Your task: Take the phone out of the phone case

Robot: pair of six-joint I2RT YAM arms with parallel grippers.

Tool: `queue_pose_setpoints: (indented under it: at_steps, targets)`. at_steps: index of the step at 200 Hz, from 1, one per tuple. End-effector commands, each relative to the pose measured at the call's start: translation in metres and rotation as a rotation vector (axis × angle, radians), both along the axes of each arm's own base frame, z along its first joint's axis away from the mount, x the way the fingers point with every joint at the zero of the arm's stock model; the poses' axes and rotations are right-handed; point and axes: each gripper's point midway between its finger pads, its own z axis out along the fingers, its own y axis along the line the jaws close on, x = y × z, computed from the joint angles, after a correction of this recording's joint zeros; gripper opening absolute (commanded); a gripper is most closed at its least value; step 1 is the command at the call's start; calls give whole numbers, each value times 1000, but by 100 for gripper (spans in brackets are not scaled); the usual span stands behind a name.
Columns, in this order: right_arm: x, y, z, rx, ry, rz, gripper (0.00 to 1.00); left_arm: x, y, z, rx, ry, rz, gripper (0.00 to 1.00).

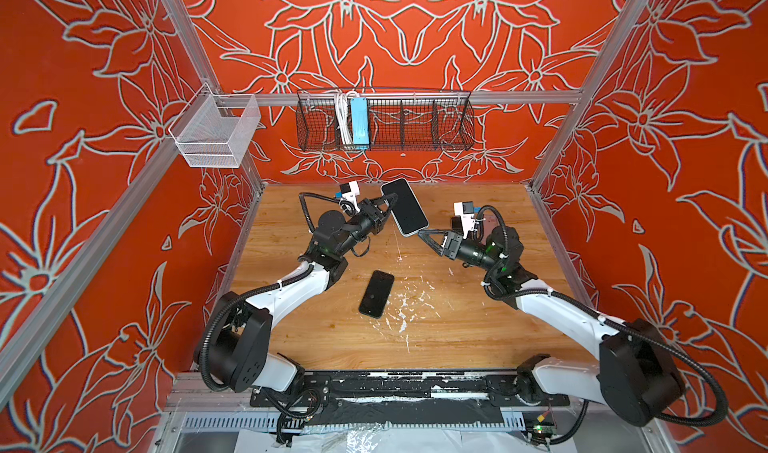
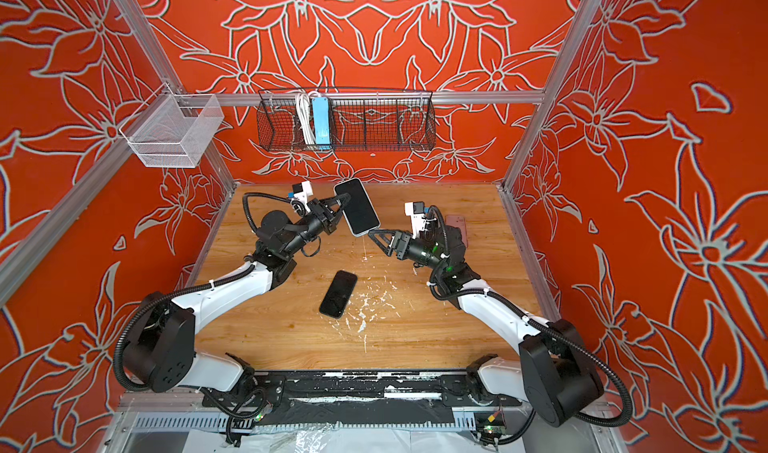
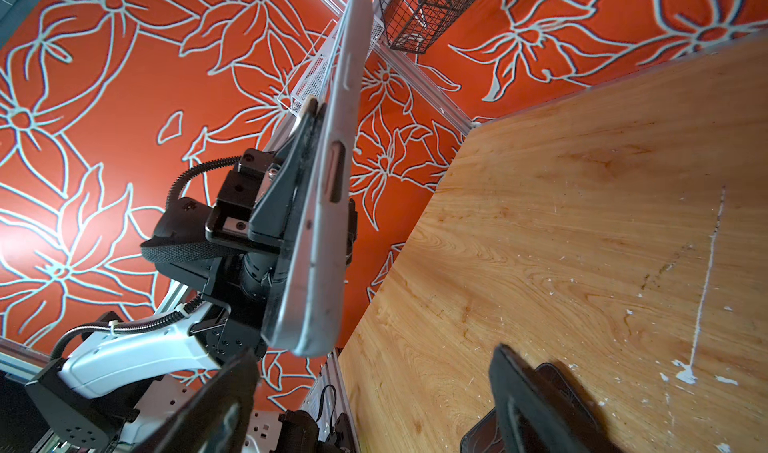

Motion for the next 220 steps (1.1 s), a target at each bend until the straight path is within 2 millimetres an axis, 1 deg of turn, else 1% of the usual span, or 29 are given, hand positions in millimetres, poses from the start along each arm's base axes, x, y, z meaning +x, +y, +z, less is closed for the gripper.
queue_pose_setpoints:
  at_steps: [1, 66, 115, 147, 175, 202, 220]
  targets:
    - [-5, 3, 24, 25, -68, 29, 89, -6, -2, 36, -47, -101, -14, 0]
    - [4, 8, 17, 17, -46, 31, 88, -14, -8, 46, -80, -107, -52, 0]
    - [9, 8, 10, 12, -35, 18, 87, -18, -7, 54, -101, -114, -61, 0]
    - [6, 8, 11, 15, -45, 27, 87, -17, -7, 56, -97, -120, -57, 0]
    - [5, 5, 8, -5, -40, 9, 87, -15, -9, 54, -100, -116, -59, 0]
    - [8, -5, 0, -37, -35, -68, 87, -14, -9, 54, -100, -115, -61, 0]
    - [7, -5, 0, -48, -35, -67, 86, -15, -10, 57, -103, -118, -67, 0]
